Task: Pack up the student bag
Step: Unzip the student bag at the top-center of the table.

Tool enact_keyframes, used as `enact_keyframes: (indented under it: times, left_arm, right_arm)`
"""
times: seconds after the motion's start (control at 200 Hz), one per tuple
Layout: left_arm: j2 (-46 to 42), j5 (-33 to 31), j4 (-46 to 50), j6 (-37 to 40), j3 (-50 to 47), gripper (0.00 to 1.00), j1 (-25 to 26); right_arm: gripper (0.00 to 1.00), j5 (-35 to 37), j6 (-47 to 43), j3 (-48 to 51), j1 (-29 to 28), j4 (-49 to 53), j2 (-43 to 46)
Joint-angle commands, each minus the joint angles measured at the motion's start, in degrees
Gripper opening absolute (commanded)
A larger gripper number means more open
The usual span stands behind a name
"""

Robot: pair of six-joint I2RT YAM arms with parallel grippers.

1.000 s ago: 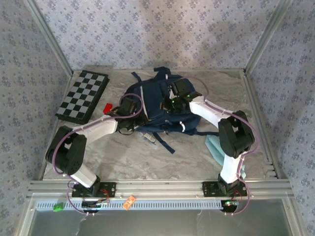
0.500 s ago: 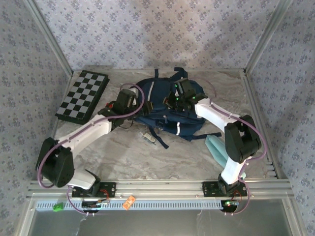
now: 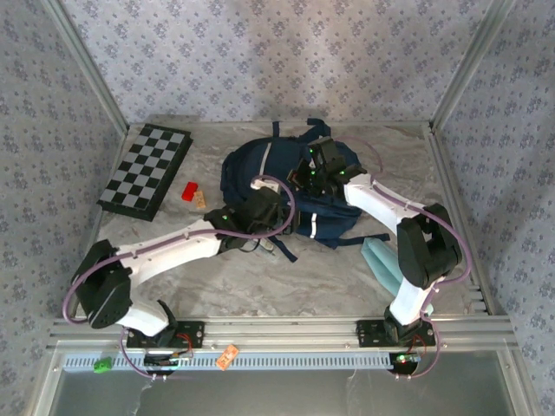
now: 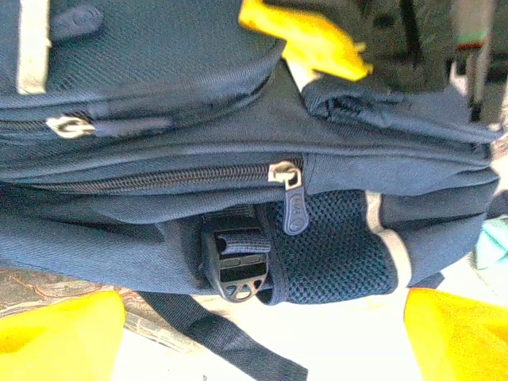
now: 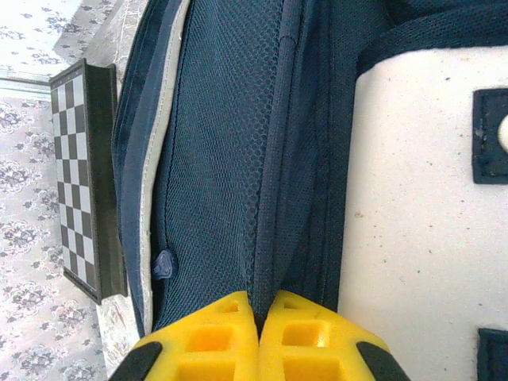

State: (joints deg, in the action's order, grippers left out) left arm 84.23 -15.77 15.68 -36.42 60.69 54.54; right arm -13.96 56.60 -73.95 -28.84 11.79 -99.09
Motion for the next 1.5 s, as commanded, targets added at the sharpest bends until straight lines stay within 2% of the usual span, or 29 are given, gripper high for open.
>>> enact_keyframes:
  times: [0.0, 0.205, 0.44, 0.59, 0.814, 1.059, 1.189, 1.499]
  left_arm:
    - [2.81, -3.64, 1.35, 2.33, 3.54, 0.90, 0.78]
    - [9.28, -7.69, 0.68, 2.16, 7.86, 0.90, 1.27]
    - [16.03, -13.08, 2.15, -1.42, 14.41, 0.90, 1.18]
    - [16.88, -16.91, 5.02, -4.74, 16.09, 0.84, 0.83]
    - [13.80, -17.06, 5.28, -5.49, 12.49, 0.70, -0.56]
    - [8.98, -12.85, 3.16, -0.86, 8.20, 0.55, -1.94]
    - [7.84, -7.83, -0.39, 5.43, 6.73, 0.54, -2.20]
    - [8.09, -2.27, -2.94, 16.17, 7.69, 0.58, -2.42]
  right_arm:
    - [0.00, -2.31, 1.52, -2.33, 0.21, -9.30, 4.64]
    - [0.00, -3.05, 2.50, -2.11, 0.47, -10.24, 4.18]
    - [0.00, -3.44, 4.19, -0.64, 0.55, -12.24, 3.99]
    - [0.00, -4.06, 4.45, -0.45, 1.02, -12.34, 3.91]
    - [0.00, -4.86, 5.01, -0.01, 1.58, -13.42, 3.88]
    - [0.00, -5.29, 4.91, -0.40, 1.67, -13.47, 3.38]
    - [0.00, -5.10, 4.86, -0.57, 1.57, -13.51, 3.57]
    - [0.00, -5.30, 4.97, -1.11, 1.59, -12.93, 3.37]
